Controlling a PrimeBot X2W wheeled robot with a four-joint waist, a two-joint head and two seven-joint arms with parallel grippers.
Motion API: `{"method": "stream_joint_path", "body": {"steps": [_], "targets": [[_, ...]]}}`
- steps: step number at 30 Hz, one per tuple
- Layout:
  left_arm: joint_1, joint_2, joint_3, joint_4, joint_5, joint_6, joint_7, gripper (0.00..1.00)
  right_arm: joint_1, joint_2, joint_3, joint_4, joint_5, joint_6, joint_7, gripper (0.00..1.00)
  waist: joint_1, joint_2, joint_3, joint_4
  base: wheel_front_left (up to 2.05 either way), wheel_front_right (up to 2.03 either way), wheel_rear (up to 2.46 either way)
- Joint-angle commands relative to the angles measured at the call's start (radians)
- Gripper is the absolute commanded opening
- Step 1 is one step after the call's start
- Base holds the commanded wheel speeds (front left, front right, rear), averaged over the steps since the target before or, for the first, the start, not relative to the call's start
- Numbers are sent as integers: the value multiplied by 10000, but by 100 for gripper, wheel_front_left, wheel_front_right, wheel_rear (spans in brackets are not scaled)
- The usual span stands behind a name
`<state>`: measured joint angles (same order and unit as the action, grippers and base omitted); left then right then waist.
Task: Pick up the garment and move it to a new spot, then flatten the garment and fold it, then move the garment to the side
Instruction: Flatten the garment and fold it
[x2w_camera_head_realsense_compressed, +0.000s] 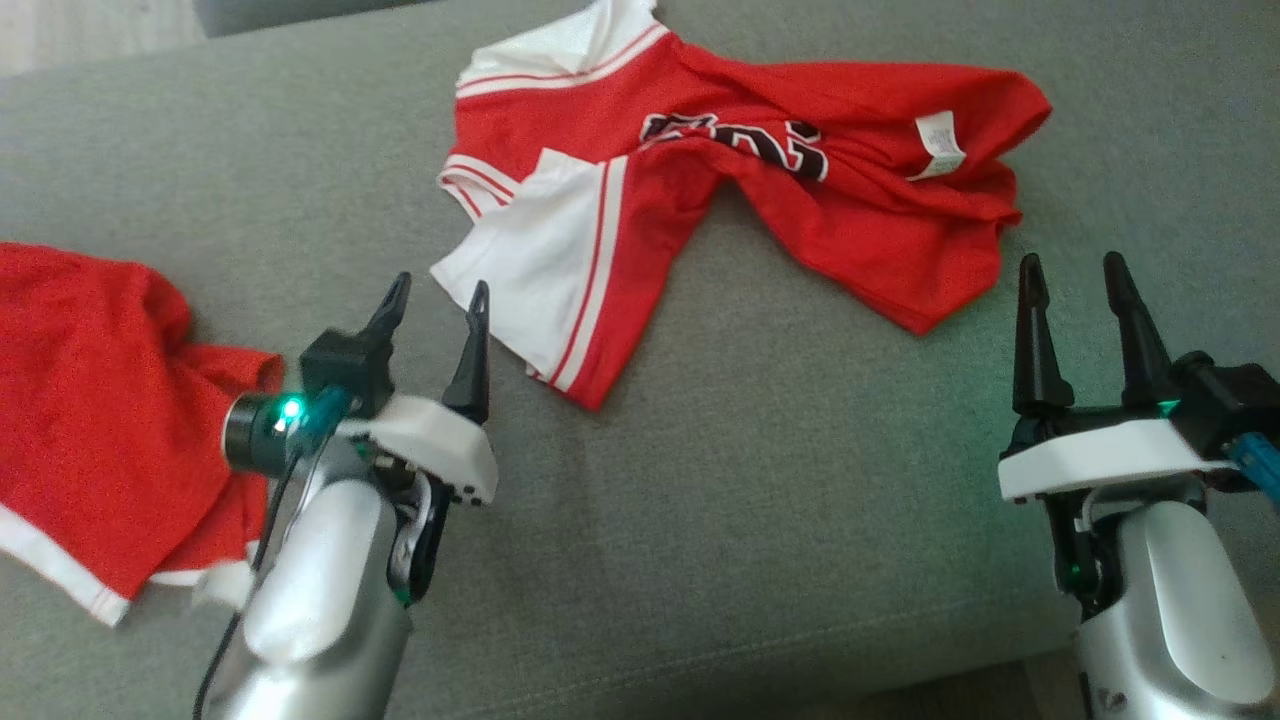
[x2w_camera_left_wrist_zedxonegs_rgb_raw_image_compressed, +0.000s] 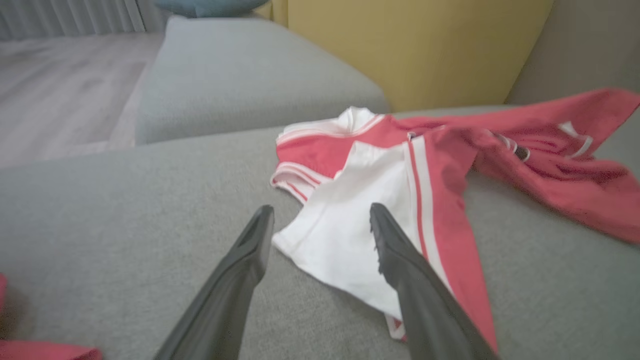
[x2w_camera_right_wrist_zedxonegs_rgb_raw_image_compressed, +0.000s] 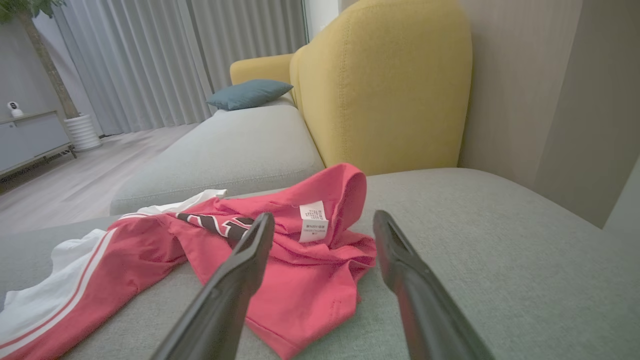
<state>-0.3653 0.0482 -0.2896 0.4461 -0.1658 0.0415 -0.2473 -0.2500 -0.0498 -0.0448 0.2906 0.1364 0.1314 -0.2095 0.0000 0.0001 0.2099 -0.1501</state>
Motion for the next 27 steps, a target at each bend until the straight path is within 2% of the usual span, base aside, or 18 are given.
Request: {"method": "stream_joint_path", "body": {"steps": [1, 4, 14, 22, 25, 26, 27], "targets": [[-897, 158, 142, 514, 154, -100, 246, 100, 8, -8, 209, -430, 108, -7, -19, 100, 0, -1, 338, -264, 0, 0, 0], [-1664, 257, 16, 1610, 356, -106, 422, 100, -31, -7, 237, -500, 181, -7, -40, 100, 0, -1, 600, -425, 0, 0, 0], [-3156, 539, -21, 3962, 764, 506, 411, 100, -218, -6, 83, -561, 299, -7, -125, 100, 0, -1, 1031, -620, 0, 0, 0], [-3712, 505, -147, 5125, 698, 439, 346, 100, -224, -6, -61, -517, 290, -7, -162, 100, 0, -1, 1109, -594, 0, 0, 0], [-3874, 472, -204, 5511, 605, 224, 397, 100, -245, -5, -53, -494, 296, -7, -158, 100, 0, -1, 1127, -611, 0, 0, 0], [-3947, 431, -281, 5738, 551, 24, 473, 44, -265, -5, -110, -453, 291, -7, -147, 100, 0, -1, 1127, -617, 0, 0, 0], [-3976, 412, -317, 5823, 522, -80, 480, 0, -276, -5, -153, -424, 282, -7, -144, 100, 0, -1, 1119, -617, 0, 0, 0]]}}
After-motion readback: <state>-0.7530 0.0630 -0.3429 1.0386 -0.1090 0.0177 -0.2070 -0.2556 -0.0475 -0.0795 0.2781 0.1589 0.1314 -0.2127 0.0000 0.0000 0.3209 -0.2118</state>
